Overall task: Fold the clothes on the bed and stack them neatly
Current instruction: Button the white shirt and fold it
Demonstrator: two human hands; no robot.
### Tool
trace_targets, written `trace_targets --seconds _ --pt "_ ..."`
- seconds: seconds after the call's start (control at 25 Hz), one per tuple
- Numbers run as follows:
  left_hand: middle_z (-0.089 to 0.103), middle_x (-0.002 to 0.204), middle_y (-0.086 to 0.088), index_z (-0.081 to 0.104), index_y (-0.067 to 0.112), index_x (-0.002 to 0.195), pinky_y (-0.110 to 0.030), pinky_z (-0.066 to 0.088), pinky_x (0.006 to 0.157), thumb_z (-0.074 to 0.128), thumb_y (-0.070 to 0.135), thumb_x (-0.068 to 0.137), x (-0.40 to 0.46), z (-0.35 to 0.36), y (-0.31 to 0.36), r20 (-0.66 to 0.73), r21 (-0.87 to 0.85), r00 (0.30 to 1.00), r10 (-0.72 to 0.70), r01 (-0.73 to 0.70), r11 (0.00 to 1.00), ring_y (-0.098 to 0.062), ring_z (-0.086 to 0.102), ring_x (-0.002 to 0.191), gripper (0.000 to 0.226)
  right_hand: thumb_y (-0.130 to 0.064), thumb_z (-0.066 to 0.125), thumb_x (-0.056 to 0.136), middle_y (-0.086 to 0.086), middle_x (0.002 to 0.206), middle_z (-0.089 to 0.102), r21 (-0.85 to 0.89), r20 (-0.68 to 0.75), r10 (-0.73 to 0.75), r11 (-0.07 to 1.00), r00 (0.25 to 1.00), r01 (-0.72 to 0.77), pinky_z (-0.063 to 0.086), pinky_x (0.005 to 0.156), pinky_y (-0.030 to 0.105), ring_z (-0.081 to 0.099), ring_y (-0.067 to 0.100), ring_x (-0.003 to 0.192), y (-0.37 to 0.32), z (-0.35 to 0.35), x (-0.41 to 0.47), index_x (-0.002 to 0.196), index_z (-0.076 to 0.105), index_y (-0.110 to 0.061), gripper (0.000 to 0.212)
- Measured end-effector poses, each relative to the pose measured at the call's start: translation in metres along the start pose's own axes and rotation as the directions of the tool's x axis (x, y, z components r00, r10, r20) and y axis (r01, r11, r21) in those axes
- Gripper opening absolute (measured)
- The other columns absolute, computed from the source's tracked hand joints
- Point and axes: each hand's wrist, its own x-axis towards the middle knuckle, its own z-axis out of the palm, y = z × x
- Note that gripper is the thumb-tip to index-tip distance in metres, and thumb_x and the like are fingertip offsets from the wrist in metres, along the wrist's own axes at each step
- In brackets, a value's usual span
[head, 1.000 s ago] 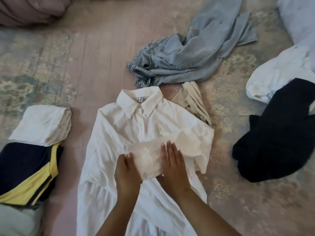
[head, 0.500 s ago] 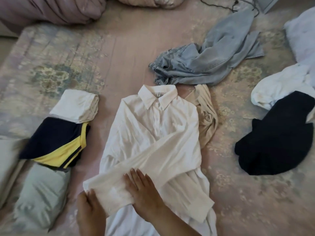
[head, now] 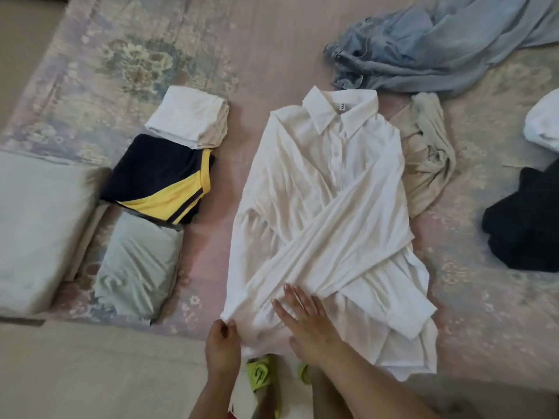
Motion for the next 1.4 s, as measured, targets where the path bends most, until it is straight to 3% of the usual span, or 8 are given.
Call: trace_targets --seconds 0.28,0.4,0.52,0.72,0.84,1.16,1.28,1.4 --pt "0.064 0.105 -0.022 0.053 -0.002 0.116 -0.041 0.05 0.07 0.056 0.015 0.102 0.02 -0.009 0.006 0.047 0.081 0.994 -0.1 0.096 0.992 -0.037 0.065 0.094 0.022 -0.009 0.06 0.092 0.013 0.166 0.022 -0.108 -0.113 0.023 0.994 0.993 -0.035 0.023 0.122 0.056 0.02 0.034 0.154 0.004 0.018 -0.009 0.158 0.033 -0.019 0.071" --pt "0.06 0.118 -0.024 0.054 -0.003 0.128 -0.047 0.047 0.091 0.074 0.027 0.091 0.011 -0.007 0.017 -0.04 0.307 0.994 0.098 -0.081 0.948 -0.04 0.058 0.111 0.052 -0.009 0.052 0.099 0.009 0.17 0.001 -0.025 0.066 0.025 0.999 0.998 -0.023 0.003 0.125 0.056 0.001 0.032 0.156 -0.003 0.017 0.005 0.162 0.018 -0.017 0.072" --pt "0.055 0.121 -0.033 0.057 -0.01 0.127 -0.053 0.043 0.1 0.084 0.016 0.081 0.01 -0.002 0.024 0.015 0.43 0.971 0.237 -0.22 0.876 -0.048 0.051 0.119 0.06 -0.001 0.053 0.094 0.013 0.167 0.021 0.037 -0.094 0.065 0.997 0.993 -0.062 0.015 0.124 0.058 0.017 0.036 0.154 -0.004 0.011 0.011 0.157 0.032 -0.009 0.066" --pt "0.062 0.088 -0.02 0.058 0.003 0.09 -0.043 0.045 0.08 0.071 0.014 0.092 0.02 -0.01 0.031 0.168 0.321 0.983 0.069 -0.121 0.939 -0.036 0.06 0.092 0.018 -0.011 0.042 0.105 0.007 0.17 -0.01 0.06 0.102 0.159 0.984 0.982 -0.166 0.003 0.126 0.052 -0.007 0.031 0.156 0.011 -0.018 0.022 0.163 0.01 -0.02 0.067" --pt "0.061 0.092 -0.02 0.05 0.009 0.09 -0.043 0.041 0.076 0.064 0.019 0.098 0.026 -0.02 0.025 0.19 0.237 0.981 0.021 -0.066 0.969 -0.034 0.059 0.091 0.019 -0.014 0.041 0.105 0.007 0.168 -0.018 0.11 0.146 0.163 0.977 0.976 -0.18 -0.003 0.125 0.052 -0.015 0.03 0.155 0.008 -0.011 0.016 0.163 0.007 -0.023 0.068" --pt "0.068 0.099 -0.02 0.065 -0.001 0.108 -0.041 0.049 0.074 0.074 0.015 0.092 0.028 -0.036 -0.02 0.289 0.266 0.954 0.078 -0.158 0.951 -0.033 0.064 0.091 0.024 0.0 0.057 0.097 0.021 0.165 0.017 0.422 -0.112 0.441 0.832 0.89 -0.36 0.024 0.12 0.052 0.015 0.039 0.154 0.032 0.068 -0.086 0.154 0.037 -0.003 0.06" --pt "0.068 0.092 -0.023 0.068 -0.004 0.094 -0.045 0.048 0.079 0.067 0.015 0.096 0.025 -0.04 -0.037 0.184 0.236 0.974 0.134 -0.176 0.956 -0.037 0.063 0.091 0.019 0.004 0.06 0.096 0.029 0.157 0.035 0.475 -0.272 0.596 0.766 0.755 -0.433 0.034 0.115 0.054 0.034 0.044 0.145 0.068 0.075 -0.117 0.146 0.045 0.006 0.052" --pt "0.066 0.103 -0.026 0.064 -0.01 0.11 -0.049 0.054 0.087 0.059 0.018 0.102 0.021 -0.037 -0.05 0.087 -0.002 0.996 0.036 -0.035 0.999 -0.038 0.063 0.096 0.03 -0.003 0.063 0.097 0.033 0.151 0.038 0.734 -0.244 0.877 0.446 0.414 -0.512 0.035 0.108 0.059 0.037 0.048 0.139 0.113 0.077 -0.135 0.146 0.04 0.009 0.056"
